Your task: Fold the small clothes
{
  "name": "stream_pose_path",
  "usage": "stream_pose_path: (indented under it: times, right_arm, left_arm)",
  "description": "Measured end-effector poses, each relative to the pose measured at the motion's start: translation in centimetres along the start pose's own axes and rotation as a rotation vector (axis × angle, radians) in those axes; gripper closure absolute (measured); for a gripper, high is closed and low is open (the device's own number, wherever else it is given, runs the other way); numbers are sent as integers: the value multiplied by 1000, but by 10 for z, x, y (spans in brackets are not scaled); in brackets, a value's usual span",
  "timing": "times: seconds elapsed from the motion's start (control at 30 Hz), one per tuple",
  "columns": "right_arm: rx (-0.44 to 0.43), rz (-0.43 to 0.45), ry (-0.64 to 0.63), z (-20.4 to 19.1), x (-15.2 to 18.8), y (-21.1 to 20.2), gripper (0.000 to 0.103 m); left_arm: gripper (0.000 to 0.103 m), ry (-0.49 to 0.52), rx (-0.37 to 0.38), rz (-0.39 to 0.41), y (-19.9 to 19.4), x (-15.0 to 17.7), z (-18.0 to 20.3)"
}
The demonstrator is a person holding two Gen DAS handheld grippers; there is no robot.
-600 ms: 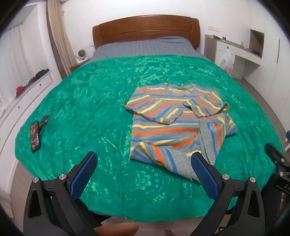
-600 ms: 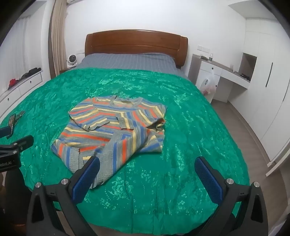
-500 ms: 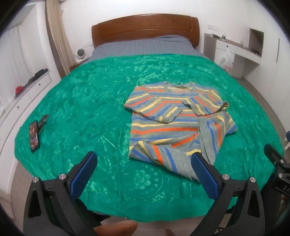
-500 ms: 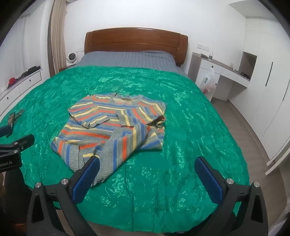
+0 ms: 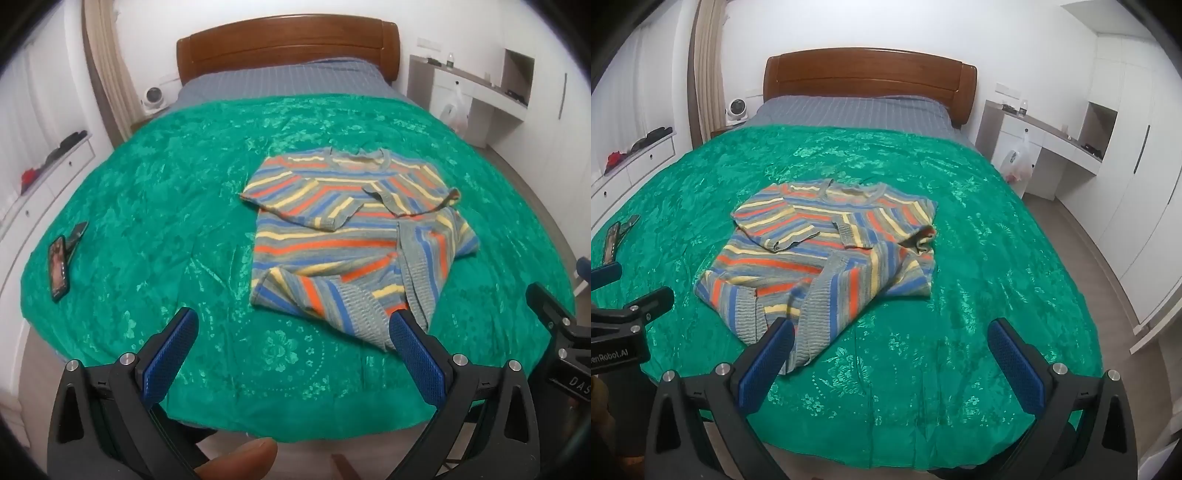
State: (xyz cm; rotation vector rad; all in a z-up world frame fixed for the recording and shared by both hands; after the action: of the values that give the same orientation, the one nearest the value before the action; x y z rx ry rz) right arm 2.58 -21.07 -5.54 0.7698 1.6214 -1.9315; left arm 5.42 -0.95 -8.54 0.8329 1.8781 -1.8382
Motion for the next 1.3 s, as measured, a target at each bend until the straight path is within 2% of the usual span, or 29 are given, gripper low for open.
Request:
stream_pose_path:
  times: [0.9,1.1,1.2,1.3]
  right_arm:
    - [31,-16,-4,1,2,5,0]
    - [30,-27,-30,-2,-1,23,0]
    - [-8,-29,-45,-14,-7,37,0]
    - [-60,-40,-98,-33,-17,67,0]
  left_arm:
    - [0,10,-44,-37,9,9,-13]
    - [0,-15,-46,-50,18,10,-29]
    - [0,-32,-40,-57,24,10,-38]
    - [0,-62,-30,-75,30,12,-47]
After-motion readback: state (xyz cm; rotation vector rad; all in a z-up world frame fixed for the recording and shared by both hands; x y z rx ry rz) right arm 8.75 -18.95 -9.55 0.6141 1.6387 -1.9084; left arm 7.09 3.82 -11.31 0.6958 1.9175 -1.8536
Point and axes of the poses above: each gripper's, at about its wrist camera, not at the fingertips, and y roughly the way its jaws point, z to its right, x to its underside, the point moved 8 cm from there along y, roughly the way its jaws point, and after that the axes turned 1 degree about -x, right-handed, at the moved point
